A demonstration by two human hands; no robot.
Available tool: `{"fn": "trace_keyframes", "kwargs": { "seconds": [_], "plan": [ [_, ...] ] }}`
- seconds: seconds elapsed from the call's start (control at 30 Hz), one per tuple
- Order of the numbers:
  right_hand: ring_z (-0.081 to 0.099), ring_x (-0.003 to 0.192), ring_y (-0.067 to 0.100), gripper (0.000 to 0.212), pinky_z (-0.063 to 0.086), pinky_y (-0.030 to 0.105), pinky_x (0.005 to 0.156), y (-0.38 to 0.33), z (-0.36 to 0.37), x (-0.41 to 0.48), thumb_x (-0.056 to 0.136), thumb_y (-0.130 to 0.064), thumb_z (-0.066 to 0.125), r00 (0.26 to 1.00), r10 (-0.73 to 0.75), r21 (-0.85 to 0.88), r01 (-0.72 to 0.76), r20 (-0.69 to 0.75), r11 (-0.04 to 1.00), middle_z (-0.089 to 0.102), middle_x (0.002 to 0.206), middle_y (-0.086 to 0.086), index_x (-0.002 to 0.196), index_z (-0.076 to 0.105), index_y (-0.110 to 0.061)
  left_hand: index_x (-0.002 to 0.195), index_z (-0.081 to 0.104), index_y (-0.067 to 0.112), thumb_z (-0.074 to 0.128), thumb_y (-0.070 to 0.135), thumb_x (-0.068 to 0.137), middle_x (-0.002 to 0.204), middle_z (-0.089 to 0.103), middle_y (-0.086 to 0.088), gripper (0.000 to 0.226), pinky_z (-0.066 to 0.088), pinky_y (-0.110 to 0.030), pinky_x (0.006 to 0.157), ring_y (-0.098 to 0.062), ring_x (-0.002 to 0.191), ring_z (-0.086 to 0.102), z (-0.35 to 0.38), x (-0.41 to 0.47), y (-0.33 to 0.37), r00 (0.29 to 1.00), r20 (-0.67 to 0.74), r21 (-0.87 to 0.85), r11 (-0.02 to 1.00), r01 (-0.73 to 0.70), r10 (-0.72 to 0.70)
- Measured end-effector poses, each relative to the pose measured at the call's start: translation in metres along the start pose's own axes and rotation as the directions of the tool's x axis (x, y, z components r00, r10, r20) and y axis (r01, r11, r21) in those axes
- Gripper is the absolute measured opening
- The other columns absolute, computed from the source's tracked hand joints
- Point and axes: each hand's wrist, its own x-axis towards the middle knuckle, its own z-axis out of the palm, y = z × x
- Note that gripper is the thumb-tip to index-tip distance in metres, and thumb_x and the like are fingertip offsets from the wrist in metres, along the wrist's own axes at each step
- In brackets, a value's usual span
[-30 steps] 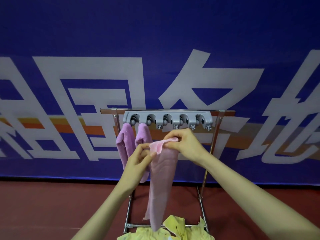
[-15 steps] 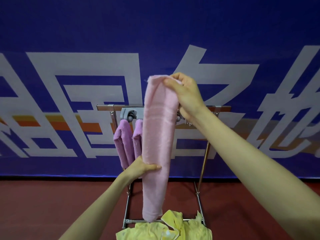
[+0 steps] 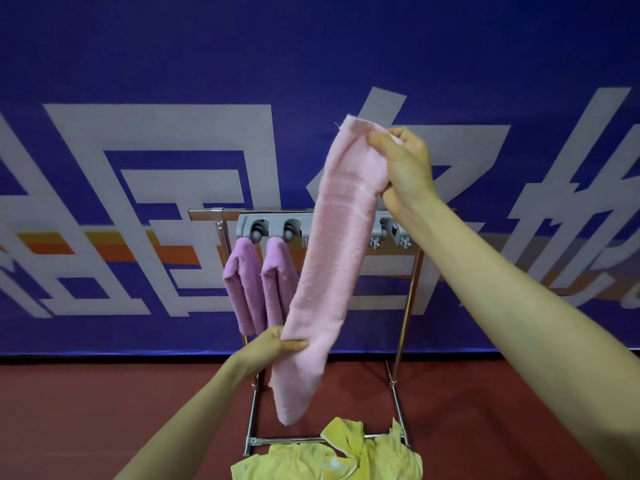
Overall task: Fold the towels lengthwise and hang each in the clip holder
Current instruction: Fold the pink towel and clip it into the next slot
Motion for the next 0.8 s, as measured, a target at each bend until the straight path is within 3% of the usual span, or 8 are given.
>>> {"fn": "trace_keyframes", "kwargs": {
  "seconds": [0.13,0.27,0.37,0.43,0.5,0.63,0.73,0.8],
  "plan": [
    [0.057,0.073,0.013,0.013,0.049,0.023,0.061,0.015,-0.011,0.0,0.085,-0.006,0.063,1.0,-0.017,-0.178,0.016,-0.001,0.984,0.059,0.08,0.004,0.078,0.054,-0.013,0.101,0.071,-0.001,0.074,0.031,0.076,0.099,0.072,-0.018,0.04,0.054,-0.025,0.074,-0.023,0.089,0.069,-0.007,-0.007,0.019,1.0,0.021,-0.084,0.996,0.01,-0.008],
    [0.055,0.08,0.015,0.009,0.048,0.028,0.066,0.039,-0.026,0.003,0.082,-0.011,0.064,0.999,-0.005,-0.311,-0.011,-0.052,0.95,0.058,0.085,0.005,0.078,0.057,-0.015,0.098,0.072,0.003,0.081,0.035,0.069,0.09,0.074,-0.016,0.044,0.056,-0.026,0.068,-0.022,0.082,0.071,-0.013,-0.012,0.05,0.995,-0.056,-0.151,0.984,-0.095,0.087],
    [0.053,0.081,0.016,0.007,0.045,0.026,0.067,0.055,-0.034,0.005,0.082,-0.006,0.061,0.996,0.032,-0.397,-0.063,-0.084,0.916,0.057,0.083,0.003,0.084,0.058,-0.012,0.097,0.071,0.007,0.067,0.023,0.084,0.082,0.074,-0.011,0.021,0.056,-0.023,0.062,-0.018,0.078,0.071,-0.011,-0.019,0.083,0.978,-0.074,-0.221,0.953,-0.208,0.196],
    [0.057,0.086,0.018,0.016,0.046,0.026,0.071,0.064,-0.036,0.004,0.08,0.001,0.057,0.994,0.087,-0.447,-0.109,-0.07,0.888,0.063,0.087,0.003,0.083,0.058,-0.015,0.083,0.074,0.01,0.064,0.015,0.083,0.073,0.073,-0.008,0.011,0.055,-0.021,0.059,-0.016,0.071,0.07,-0.007,-0.023,0.105,0.968,-0.07,-0.256,0.933,-0.252,0.242],
    [0.062,0.096,0.02,0.021,0.049,0.03,0.084,0.071,-0.038,-0.001,0.081,0.006,0.054,0.982,0.18,-0.428,-0.142,0.05,0.893,0.068,0.097,0.008,0.089,0.06,-0.013,0.067,0.073,0.009,0.065,0.013,0.078,0.066,0.07,-0.005,0.013,0.053,-0.019,0.058,-0.014,0.067,0.067,-0.002,-0.025,0.124,0.957,-0.05,-0.245,0.925,-0.29,0.287],
    [0.062,0.112,0.025,0.022,0.045,0.039,0.099,0.09,-0.045,-0.013,0.089,-0.006,0.049,0.854,0.383,-0.282,-0.293,0.351,0.913,0.071,0.109,0.008,0.104,0.064,-0.009,0.067,0.075,0.014,0.06,0.018,0.076,0.069,0.07,-0.001,0.018,0.052,-0.019,0.066,-0.011,0.071,0.065,0.005,-0.028,0.147,0.946,0.066,-0.155,0.94,-0.305,0.318],
    [0.057,0.099,0.029,0.026,0.044,0.034,0.085,0.107,-0.046,-0.024,0.089,-0.017,0.047,0.735,0.511,-0.253,-0.443,0.446,0.86,0.065,0.102,0.011,0.106,0.065,-0.01,0.077,0.078,0.014,0.06,0.017,0.078,0.081,0.074,-0.002,0.018,0.053,-0.022,0.075,-0.012,0.081,0.068,0.01,-0.025,0.151,0.935,0.139,-0.1,0.944,-0.315,0.327],
    [0.041,0.094,0.028,0.028,0.038,0.033,0.075,0.119,-0.042,-0.033,0.077,-0.029,0.058,0.68,0.558,-0.255,-0.5,0.476,0.827,0.049,0.094,0.008,0.098,0.067,-0.013,0.079,0.078,0.013,0.059,0.017,0.079,0.083,0.074,-0.002,0.019,0.053,-0.021,0.074,-0.012,0.083,0.069,0.01,-0.024,0.151,0.935,0.147,-0.096,0.945,-0.312,0.324]
  ]
}}
